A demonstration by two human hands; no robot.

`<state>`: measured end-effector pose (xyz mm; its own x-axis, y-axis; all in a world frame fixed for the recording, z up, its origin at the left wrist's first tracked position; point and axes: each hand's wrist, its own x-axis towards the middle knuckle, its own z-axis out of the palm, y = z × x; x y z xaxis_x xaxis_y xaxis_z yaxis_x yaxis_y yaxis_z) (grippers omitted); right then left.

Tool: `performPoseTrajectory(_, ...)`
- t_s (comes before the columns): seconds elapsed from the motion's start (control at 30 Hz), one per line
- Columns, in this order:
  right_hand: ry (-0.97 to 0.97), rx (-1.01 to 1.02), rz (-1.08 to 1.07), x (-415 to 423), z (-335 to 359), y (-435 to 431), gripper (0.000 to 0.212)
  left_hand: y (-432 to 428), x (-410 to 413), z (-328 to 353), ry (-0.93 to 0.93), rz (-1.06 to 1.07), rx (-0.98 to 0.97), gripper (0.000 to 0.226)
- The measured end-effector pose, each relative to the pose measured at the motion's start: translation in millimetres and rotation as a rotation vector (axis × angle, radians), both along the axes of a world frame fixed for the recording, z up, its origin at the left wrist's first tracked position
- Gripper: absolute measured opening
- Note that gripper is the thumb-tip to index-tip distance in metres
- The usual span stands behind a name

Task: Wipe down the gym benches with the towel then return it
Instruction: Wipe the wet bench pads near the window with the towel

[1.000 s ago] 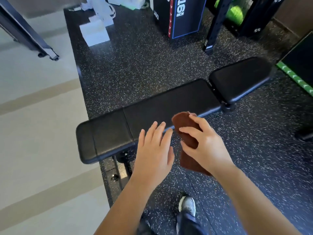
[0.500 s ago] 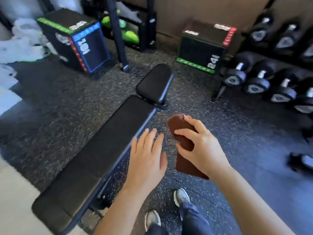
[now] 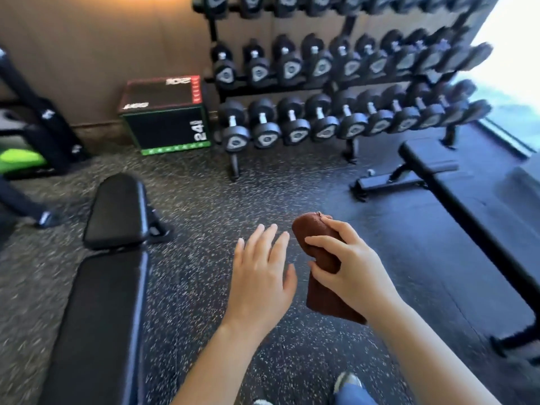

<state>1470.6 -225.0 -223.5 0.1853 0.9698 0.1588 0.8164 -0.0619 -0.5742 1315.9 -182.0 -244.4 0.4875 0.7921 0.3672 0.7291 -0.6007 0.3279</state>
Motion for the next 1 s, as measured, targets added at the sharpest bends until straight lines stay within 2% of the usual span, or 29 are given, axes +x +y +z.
performPoseTrajectory(0.27, 0.03, 0.037, -0.304, 111.1, 2.7, -85.6, 0.036, -44.8, 132.7, 12.1, 0.009, -0.291, 0.046, 0.049)
performPoseTrajectory(0.67, 0.003, 0.023, -0.736, 315.3, -1.5, -264.9, 0.035, -173.9, 379.3, 13.9, 0.022, -0.708, 0.043, 0.051)
performPoseTrajectory(1.0, 0.101, -0.014, -1.052, 396.1, -27.2, -331.4, 0.032, -211.7, 499.5, -21.8, 0.047, -0.964, -0.066, 0.048)
